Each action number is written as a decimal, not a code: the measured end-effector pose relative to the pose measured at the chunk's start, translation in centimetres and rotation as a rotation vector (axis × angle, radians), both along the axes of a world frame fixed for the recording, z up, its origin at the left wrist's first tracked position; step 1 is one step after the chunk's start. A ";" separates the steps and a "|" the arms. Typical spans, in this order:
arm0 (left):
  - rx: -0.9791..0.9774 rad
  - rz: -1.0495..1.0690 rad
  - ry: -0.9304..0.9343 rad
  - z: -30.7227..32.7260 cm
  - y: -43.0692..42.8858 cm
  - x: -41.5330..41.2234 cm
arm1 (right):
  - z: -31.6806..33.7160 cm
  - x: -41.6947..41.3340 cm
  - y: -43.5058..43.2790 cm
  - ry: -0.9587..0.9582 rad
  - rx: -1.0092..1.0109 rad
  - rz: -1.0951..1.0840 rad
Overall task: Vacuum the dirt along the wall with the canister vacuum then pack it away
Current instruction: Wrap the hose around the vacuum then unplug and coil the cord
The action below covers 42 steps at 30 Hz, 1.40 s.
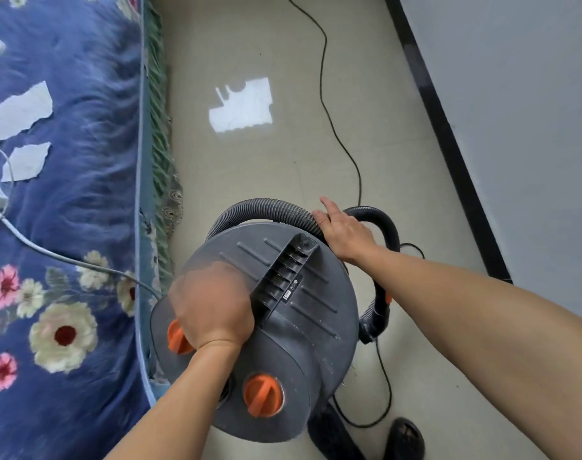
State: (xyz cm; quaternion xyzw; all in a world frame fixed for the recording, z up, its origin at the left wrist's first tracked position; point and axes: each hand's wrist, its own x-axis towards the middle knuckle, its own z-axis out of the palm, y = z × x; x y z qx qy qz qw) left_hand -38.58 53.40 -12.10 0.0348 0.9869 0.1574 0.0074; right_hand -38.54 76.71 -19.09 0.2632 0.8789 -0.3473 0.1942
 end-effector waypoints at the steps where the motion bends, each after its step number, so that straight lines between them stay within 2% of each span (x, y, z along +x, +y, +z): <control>1: -0.005 0.014 -0.015 0.1 0.0 -1.1 | 0.0 -0.8 -0.1 -0.017 -0.014 -0.022; 4: -0.029 0.061 -0.045 0.6 0.0 -4.1 | 1.2 -0.6 0.0 -0.043 -0.032 -0.037; 8: -0.113 0.085 -0.103 1.2 -0.1 -7.5 | 4.1 5.3 2.4 -0.160 0.018 -0.090; 14: -0.306 0.019 -0.382 4.9 0.7 -9.8 | 8.7 12.4 9.9 -0.352 0.027 -0.319; 18: -0.236 -0.100 -0.470 9.8 6.2 -8.9 | 13.2 11.9 14.4 -0.377 -0.014 -0.357; 22: -0.109 -0.225 -0.631 13.6 14.6 -9.6 | 16.7 7.7 20.3 -0.352 -0.017 -0.302; 26: -0.085 -0.187 -0.666 16.0 23.7 -12.6 | 19.9 0.8 27.7 -0.332 0.040 -0.108; 29: -0.095 -0.231 -0.663 18.2 31.1 -15.5 | 23.6 -4.3 33.9 -0.281 0.134 0.025; 34: -0.032 -0.312 -0.608 23.5 41.4 -22.1 | 29.2 -12.9 41.8 -0.207 0.258 0.128; 39: -0.007 -0.324 -0.544 27.8 45.9 -30.8 | 32.4 -21.6 46.0 -0.162 0.301 0.187; 42: -0.002 -0.327 -0.531 28.3 48.0 -37.6 | 33.4 -28.0 48.0 -0.147 0.325 0.244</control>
